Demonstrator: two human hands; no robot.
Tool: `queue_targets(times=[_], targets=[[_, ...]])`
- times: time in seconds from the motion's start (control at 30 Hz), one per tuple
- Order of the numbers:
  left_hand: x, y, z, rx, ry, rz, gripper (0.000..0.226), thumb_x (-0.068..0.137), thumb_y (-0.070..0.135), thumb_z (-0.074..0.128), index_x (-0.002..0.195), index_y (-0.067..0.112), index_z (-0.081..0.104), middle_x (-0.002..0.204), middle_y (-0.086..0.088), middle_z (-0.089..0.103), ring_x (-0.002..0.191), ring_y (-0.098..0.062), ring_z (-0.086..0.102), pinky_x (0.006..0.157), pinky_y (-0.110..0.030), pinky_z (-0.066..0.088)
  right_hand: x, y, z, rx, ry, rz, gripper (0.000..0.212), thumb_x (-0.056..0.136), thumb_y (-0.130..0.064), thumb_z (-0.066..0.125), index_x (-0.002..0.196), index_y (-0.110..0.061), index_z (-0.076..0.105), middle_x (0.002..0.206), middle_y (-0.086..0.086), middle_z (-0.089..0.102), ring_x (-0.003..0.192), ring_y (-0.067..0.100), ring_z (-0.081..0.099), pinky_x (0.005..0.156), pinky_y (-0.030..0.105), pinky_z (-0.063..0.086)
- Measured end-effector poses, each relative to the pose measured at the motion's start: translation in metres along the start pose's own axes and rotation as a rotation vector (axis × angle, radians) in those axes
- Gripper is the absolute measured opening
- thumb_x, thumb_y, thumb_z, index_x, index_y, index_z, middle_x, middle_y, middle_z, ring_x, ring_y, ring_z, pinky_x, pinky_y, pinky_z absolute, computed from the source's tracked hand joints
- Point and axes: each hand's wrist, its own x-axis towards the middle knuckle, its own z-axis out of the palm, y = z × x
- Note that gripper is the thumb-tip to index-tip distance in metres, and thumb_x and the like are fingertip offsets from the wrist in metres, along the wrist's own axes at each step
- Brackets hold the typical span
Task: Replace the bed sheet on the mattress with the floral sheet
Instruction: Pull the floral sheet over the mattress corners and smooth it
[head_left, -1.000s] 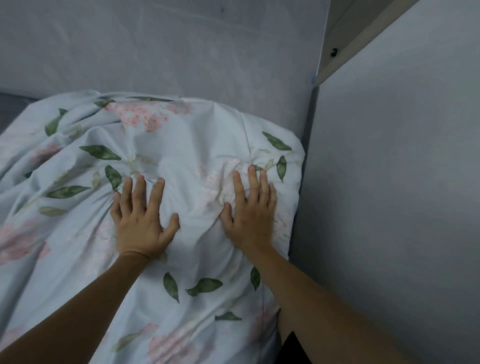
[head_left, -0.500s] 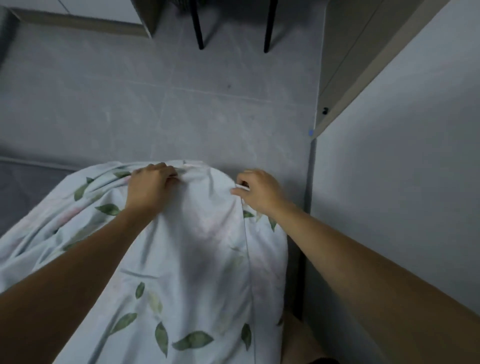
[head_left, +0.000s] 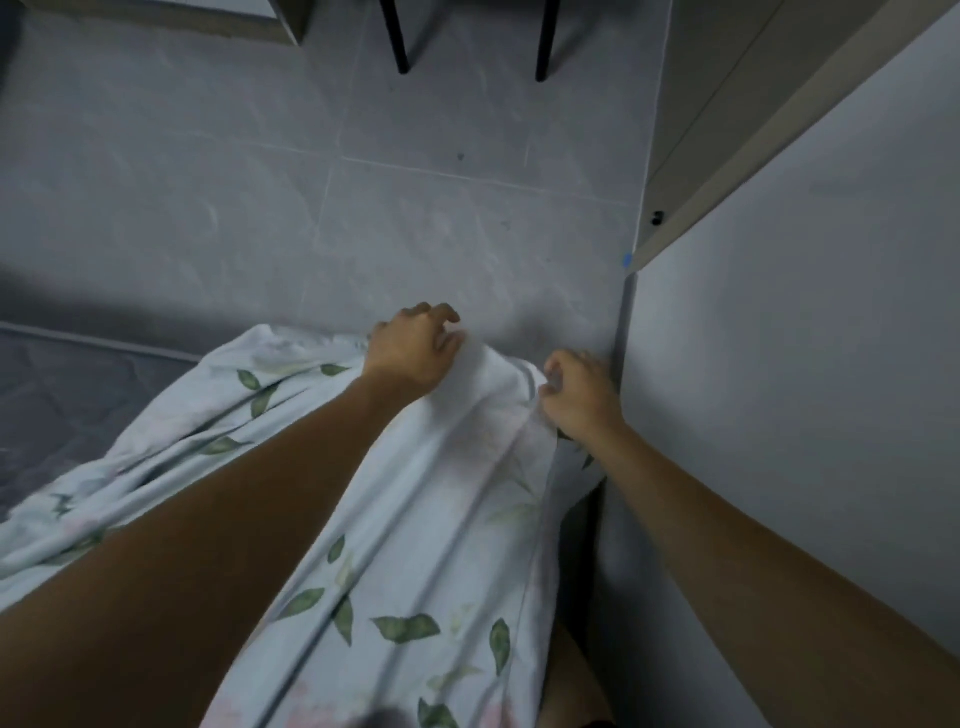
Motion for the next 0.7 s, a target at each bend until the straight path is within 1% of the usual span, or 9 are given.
queue_targets(times=[0.07, 0.17, 0.23, 0.33, 0.4, 0.5, 0.6, 0.63, 0.7], targets=[[-0.012, -0.034, -0.013, 0.107, 0.087, -0.02, 0.037, 0.101, 0.043, 0.05, 0.129, 0.023, 0.064, 0.123, -0.009, 0.065, 0.116, -0.036, 0.059, 0.096, -0.049, 0.045, 0.002, -0.025, 0.005, 0.017, -0.041, -0.081, 0.031, 0.092, -0.024, 0.067, 0.122, -0.018, 0.062, 0.126, 0.007, 0.057, 0.12, 0.029, 0.053, 0.098, 0.042, 0.049], [-0.029, -0.101, -0.037, 0.152, 0.175, -0.215, 0.043, 0.098, 0.043, 0.058, 0.134, 0.019, 0.062, 0.128, -0.015, 0.059, 0.121, -0.04, 0.054, 0.098, -0.055, 0.044, 0.007, -0.071, 0.019, 0.056, -0.055, -0.231, 0.034, 0.091, -0.026, 0.066, 0.124, -0.019, 0.062, 0.125, 0.005, 0.058, 0.121, 0.03, 0.053, 0.098, 0.043, 0.049], [-0.044, -0.15, -0.045, 0.181, 0.124, -0.381, 0.059, 0.093, 0.055, 0.058, 0.141, 0.021, 0.055, 0.137, -0.017, 0.052, 0.127, -0.042, 0.047, 0.102, -0.058, 0.04, 0.009, -0.109, 0.034, 0.036, -0.069, -0.34, 0.037, 0.09, -0.027, 0.067, 0.126, -0.02, 0.06, 0.125, 0.005, 0.057, 0.121, 0.03, 0.052, 0.097, 0.044, 0.049], [-0.064, -0.215, -0.044, 0.257, -0.024, -0.536, 0.088, 0.08, 0.087, 0.041, 0.141, 0.025, 0.048, 0.143, -0.019, 0.045, 0.135, -0.041, 0.041, 0.106, -0.059, 0.034, 0.019, -0.169, 0.068, 0.004, -0.097, -0.512, 0.05, 0.091, -0.031, 0.067, 0.138, -0.023, 0.054, 0.135, 0.002, 0.053, 0.125, 0.028, 0.048, 0.099, 0.045, 0.048], [-0.065, -0.242, -0.038, 0.284, -0.028, -0.504, 0.083, 0.083, 0.089, 0.034, 0.129, 0.025, 0.059, 0.138, -0.015, 0.055, 0.132, -0.037, 0.046, 0.108, -0.059, 0.031, 0.029, -0.209, 0.095, 0.016, -0.133, -0.575, 0.061, 0.091, -0.036, 0.068, 0.147, -0.023, 0.048, 0.142, 0.001, 0.05, 0.13, 0.027, 0.045, 0.104, 0.046, 0.045], [-0.046, -0.262, -0.033, 0.172, 0.056, -0.278, 0.057, 0.09, 0.064, 0.031, 0.088, 0.021, 0.068, 0.099, -0.011, 0.074, 0.106, -0.036, 0.065, 0.105, -0.054, 0.037, 0.046, -0.264, 0.132, -0.023, -0.268, -0.567, 0.074, 0.091, -0.043, 0.07, 0.154, -0.021, 0.038, 0.151, 0.004, 0.046, 0.137, 0.029, 0.043, 0.11, 0.047, 0.042], [-0.026, -0.278, -0.043, -0.014, 0.203, -0.222, 0.043, 0.095, 0.05, 0.043, 0.076, 0.015, 0.059, 0.084, -0.011, 0.072, 0.088, -0.041, 0.067, 0.072, -0.042, 0.046, 0.059, -0.29, 0.156, -0.074, -0.27, -0.442, 0.043, 0.099, -0.043, 0.062, 0.134, -0.017, 0.058, 0.131, 0.011, 0.064, 0.121, 0.035, 0.058, 0.092, 0.042, 0.049], [-0.02, -0.285, -0.049, -0.031, 0.246, -0.232, 0.04, 0.099, 0.047, 0.047, 0.078, 0.015, 0.059, 0.085, -0.009, 0.072, 0.088, -0.04, 0.067, 0.068, -0.04, 0.043, 0.063, -0.293, 0.158, -0.108, -0.18, -0.397, 0.032, 0.103, -0.041, 0.057, 0.12, -0.015, 0.064, 0.119, 0.013, 0.069, 0.111, 0.038, 0.063, 0.081, 0.04, 0.047], [-0.017, -0.302, -0.063, -0.036, 0.301, -0.25, 0.03, 0.103, 0.044, 0.051, 0.092, 0.02, 0.066, 0.096, -0.004, 0.073, 0.097, -0.034, 0.066, 0.078, -0.041, 0.043, 0.075, -0.297, 0.159, -0.171, 0.049, -0.311, 0.018, 0.102, -0.03, 0.056, 0.103, -0.014, 0.065, 0.107, 0.012, 0.07, 0.101, 0.039, 0.064, 0.074, 0.04, 0.042]])
